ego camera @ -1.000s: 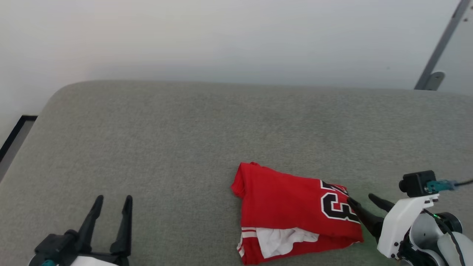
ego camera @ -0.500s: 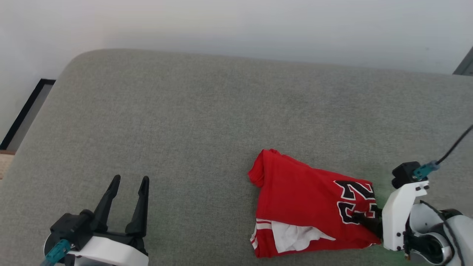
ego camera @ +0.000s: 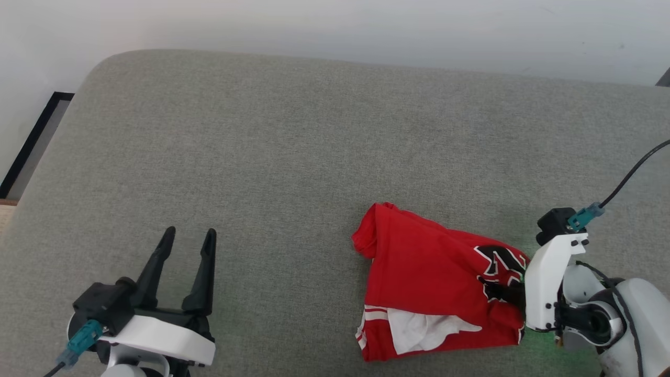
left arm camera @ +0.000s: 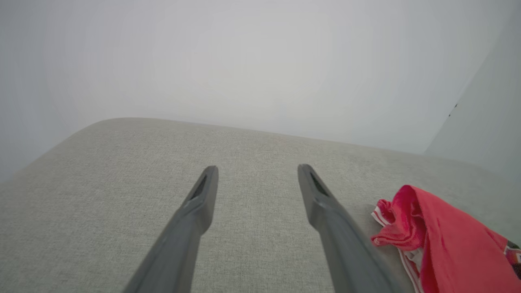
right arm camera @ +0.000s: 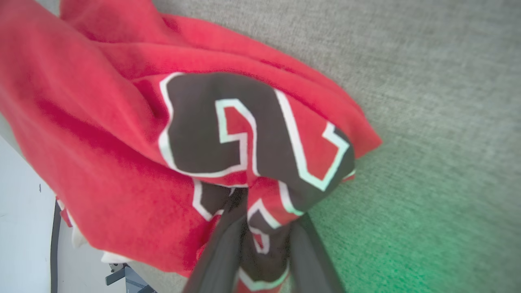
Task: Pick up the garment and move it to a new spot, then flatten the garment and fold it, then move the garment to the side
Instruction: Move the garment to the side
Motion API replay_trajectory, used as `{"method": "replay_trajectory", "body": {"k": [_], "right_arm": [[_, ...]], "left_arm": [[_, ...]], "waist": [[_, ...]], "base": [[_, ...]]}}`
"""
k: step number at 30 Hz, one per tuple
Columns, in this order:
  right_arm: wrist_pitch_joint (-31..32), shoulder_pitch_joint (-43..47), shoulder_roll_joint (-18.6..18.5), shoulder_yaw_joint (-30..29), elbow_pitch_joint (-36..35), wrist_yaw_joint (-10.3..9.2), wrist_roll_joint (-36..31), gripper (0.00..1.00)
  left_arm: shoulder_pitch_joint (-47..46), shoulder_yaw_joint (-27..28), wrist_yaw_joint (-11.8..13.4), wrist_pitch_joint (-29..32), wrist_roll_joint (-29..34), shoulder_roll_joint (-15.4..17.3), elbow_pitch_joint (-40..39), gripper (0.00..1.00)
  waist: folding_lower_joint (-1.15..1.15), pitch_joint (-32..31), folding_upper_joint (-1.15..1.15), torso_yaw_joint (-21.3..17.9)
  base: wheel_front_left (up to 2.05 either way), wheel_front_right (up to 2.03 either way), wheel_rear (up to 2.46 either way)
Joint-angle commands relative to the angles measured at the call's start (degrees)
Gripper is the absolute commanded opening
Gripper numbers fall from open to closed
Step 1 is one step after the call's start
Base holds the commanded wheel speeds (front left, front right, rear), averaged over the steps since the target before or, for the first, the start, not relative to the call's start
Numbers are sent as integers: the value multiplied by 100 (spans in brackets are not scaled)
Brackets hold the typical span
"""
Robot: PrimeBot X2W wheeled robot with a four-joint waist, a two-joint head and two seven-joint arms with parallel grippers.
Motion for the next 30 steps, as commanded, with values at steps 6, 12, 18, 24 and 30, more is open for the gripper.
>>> {"method": "replay_trajectory", "body": {"k": [6,12,18,24,30], "right_arm": [[-166,37,-203,-53,-231,-8,188,0],[-298,-78,-635,-319,-715,0,167,0],[-366,-258,-979,-515,-828,0,-4,0],[-563,-602,-1314,-687,-717,0,-264,0],[-866,-1102,-1645,-676,-399,0,-592,0]], "left_arm": [[-121,214,-11,-26,-79,-43,30,100],[-242,355,-11,-27,18,-82,-103,100],[-362,332,-11,-26,37,-83,-167,100],[-562,111,-11,-27,106,-83,-240,100],[-861,-303,-11,-26,123,-27,-265,100]], "waist": [[0,8,0,-175],[0,45,0,-535],[0,97,0,-935],[0,196,0,-1302],[0,349,0,-1596]], "base": [[0,0,0],[0,0,0],[0,0,0],[0,0,0],[0,0,0]]}}
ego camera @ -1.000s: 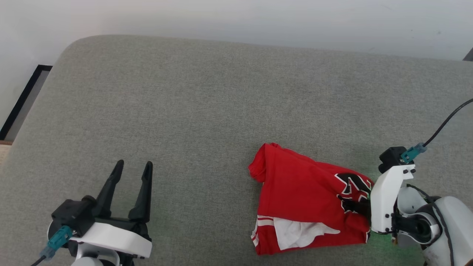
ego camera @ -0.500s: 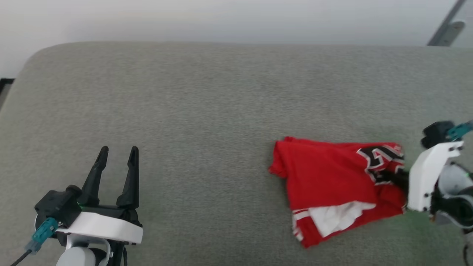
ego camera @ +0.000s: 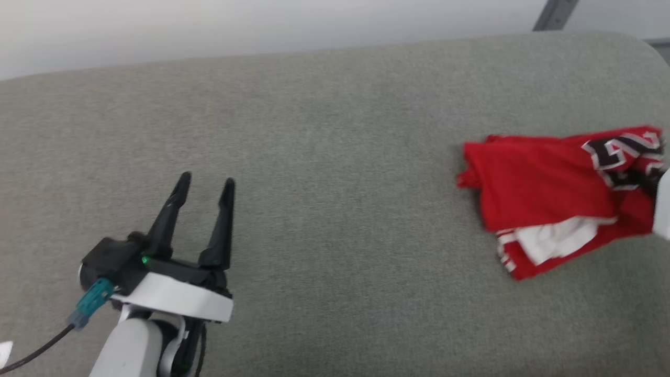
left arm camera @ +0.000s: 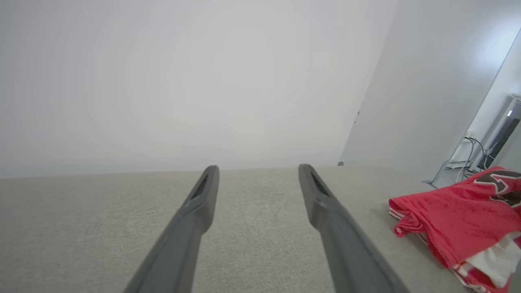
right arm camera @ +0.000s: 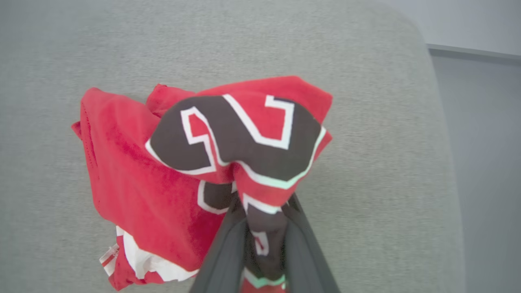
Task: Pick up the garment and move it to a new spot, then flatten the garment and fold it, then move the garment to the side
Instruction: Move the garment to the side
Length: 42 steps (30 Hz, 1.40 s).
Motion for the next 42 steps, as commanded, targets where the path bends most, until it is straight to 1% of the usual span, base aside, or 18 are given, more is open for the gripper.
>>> {"method": "replay_trajectory", "body": {"k": [1,9,17,20,26,30,35,36,37,38,39,40,41,42], "right_arm": [[-151,-193,-83,36,79,-1,-103,0],[-585,-850,-379,210,699,-1,-524,0],[-1394,-1619,-598,510,1567,-2,-1051,0],[-1714,-1843,-606,586,1977,-2,-1264,0],[-2411,-2201,-501,708,2802,-2,-1670,0],[-2693,-2356,-337,685,3407,-1,-1821,0],[-3026,-2543,-235,675,3938,-1,-1959,0],[-3080,-2575,-208,683,4016,-1,-1980,7],[-3122,-2618,-196,685,4097,-1,-1986,23],[-3191,-2678,-210,649,4184,-1,-1990,34],[-3246,-2729,-217,635,4252,-1,-2018,49],[-3310,-2776,-208,633,4312,-1,-2039,85],[-3366,-2810,-195,635,4366,-1,-2045,100],[-3415,-2854,-180,620,4423,-2,-2030,100]], "left_arm": [[-168,-126,-11,-25,41,46,-4,100],[-654,-734,-11,-25,17,89,62,100],[-1228,-1368,-11,-25,8,69,115,100],[-1394,-1522,-11,-25,-11,61,158,100],[-1631,-1723,-11,-25,-60,45,176,100],[-1715,-1783,-11,-25,-92,36,181,100],[-1769,-1751,-11,-24,-97,38,143,100],[-1774,-1729,-11,-25,-95,40,138,100],[-1776,-1715,-11,-25,-100,44,128,100],[-1777,-1696,-11,-25,-103,48,118,100],[-1776,-1669,-11,-25,-102,51,110,100],[-1773,-1634,-11,-25,-104,49,97,100],[-1768,-1618,-11,-25,-112,55,86,100],[-1760,-1582,-11,-25,-117,63,75,100]], "waist": [[0,108,0,-137],[0,357,0,-384],[0,708,0,-508],[0,812,0,-481],[0,985,0,-325],[0,1082,0,-216],[0,1197,0,-129],[0,1208,0,-121],[0,1215,0,-115],[0,1224,0,-112],[0,1227,0,-109],[0,1227,0,-108],[0,1223,0,-110],[0,1218,0,-112]], "base": [[0,0,0],[0,0,0],[0,0,0],[0,0,0],[0,0,0],[0,0,0],[0,0,0],[0,0,0],[0,0,0],[0,0,0],[0,0,0],[0,0,0],[0,0,0],[0,0,0]]}}
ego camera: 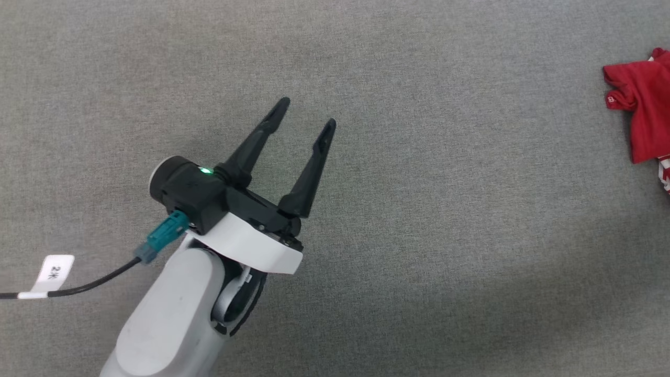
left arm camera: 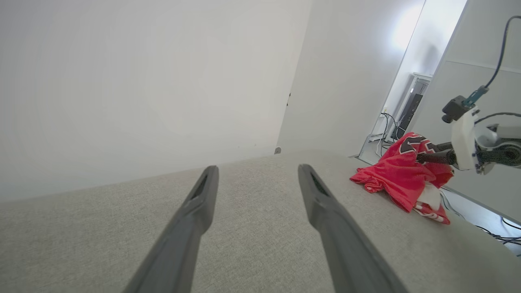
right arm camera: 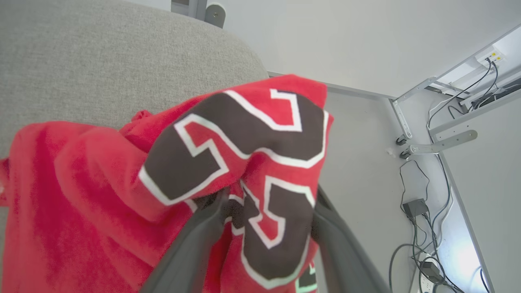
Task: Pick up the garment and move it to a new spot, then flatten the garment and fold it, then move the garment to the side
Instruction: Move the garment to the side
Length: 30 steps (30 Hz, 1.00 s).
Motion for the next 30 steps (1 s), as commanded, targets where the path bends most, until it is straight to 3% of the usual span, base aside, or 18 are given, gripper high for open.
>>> {"method": "replay_trajectory", "body": {"k": [1,19,30], "right_arm": [[-127,-124,21,-23,107,-2,7,100],[-840,-204,211,38,400,-2,352,100],[-1616,413,630,307,-256,-1,923,100]], "left_arm": [[-51,85,-11,-25,-39,16,-50,100],[448,714,-11,-25,-72,117,-243,100],[911,1114,-11,-25,-143,225,-48,100]], "waist": [[0,-14,0,-6],[0,-380,0,-76],[0,-957,0,-148]], "base": [[0,0,0],[0,0,0],[0,0,0]]}}
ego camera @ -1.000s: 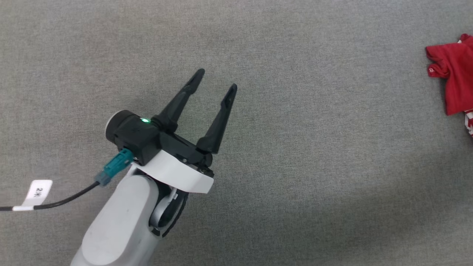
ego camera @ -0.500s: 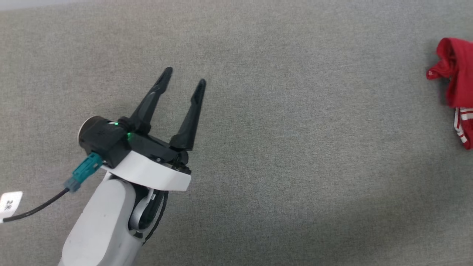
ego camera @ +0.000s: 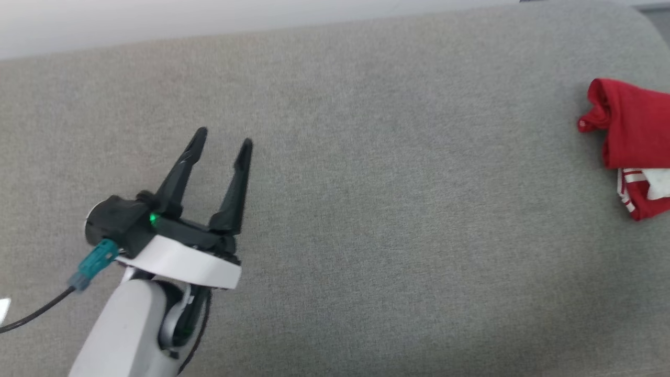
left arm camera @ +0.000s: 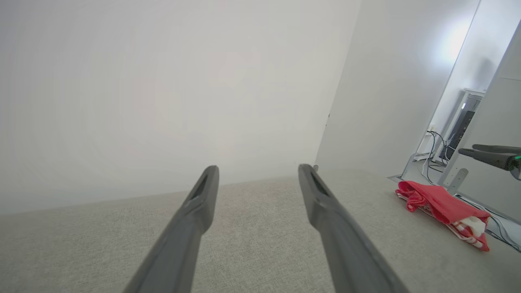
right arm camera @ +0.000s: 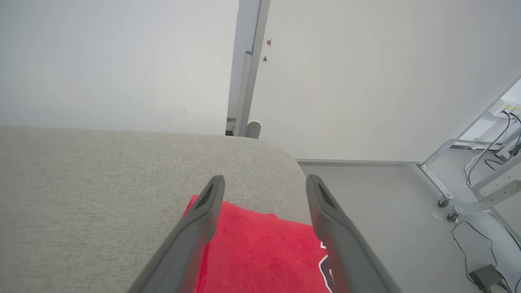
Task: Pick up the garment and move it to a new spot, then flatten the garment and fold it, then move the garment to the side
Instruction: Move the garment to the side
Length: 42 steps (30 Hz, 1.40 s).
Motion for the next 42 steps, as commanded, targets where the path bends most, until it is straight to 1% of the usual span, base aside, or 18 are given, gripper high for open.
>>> {"method": "replay_trajectory", "body": {"k": [1,7,10,13,15,21,22,25,29,34,38,42], "right_arm": [[-106,134,52,27,-129,-1,72,100],[-288,668,201,109,-801,-1,217,100],[-305,971,240,4,-1186,-1,240,100],[-308,1372,340,-188,-1721,-1,127,100],[-308,1682,405,-406,-2061,-1,35,100],[-310,2720,798,-1105,-3050,-1,-409,100],[-310,2720,798,-1105,-3050,-1,-409,100],[-311,3214,1035,-1469,-3480,-1,-662,100],[-311,3844,1350,-1784,-3949,-1,-974,100],[-311,4448,1669,-2098,-4429,-1,-1197,100],[-311,4841,1876,-2298,-4761,-1,-1345,100],[-312,5160,2059,-2418,-5044,-1,-1469,100]], "left_arm": [[106,125,-11,-25,-2,38,47,100],[407,669,-11,-25,198,45,78,100],[575,902,-11,-24,327,48,67,100],[809,1044,-11,-24,405,15,75,100],[953,1146,-11,-25,422,1,111,100],[1388,1355,-11,-25,424,60,174,100],[1388,1355,-11,-25,424,60,174,100],[1590,1490,-11,-25,460,66,162,100],[1900,1660,-11,-24,475,4,121,100],[2193,1845,-11,-25,478,-62,84,100],[2372,1931,-11,-25,427,-44,112,100],[2532,2047,-11,-25,440,-86,136,100]], "waist": [[0,-145,0,-37],[0,-439,0,-58],[0,-583,0,-40],[0,-748,0,-2],[0,-862,0,37],[0,-1157,0,156],[0,-1157,0,156],[0,-1301,0,226],[0,-1480,0,314],[0,-1598,0,418],[0,-1679,0,483],[0,-1749,0,531]], "base": [[0,0,0],[0,0,0],[0,0,0],[0,0,0],[0,0,0],[0,0,0],[0,0,0],[0,0,0],[0,0,0],[0,0,0],[0,0,0],[0,0,0]]}}
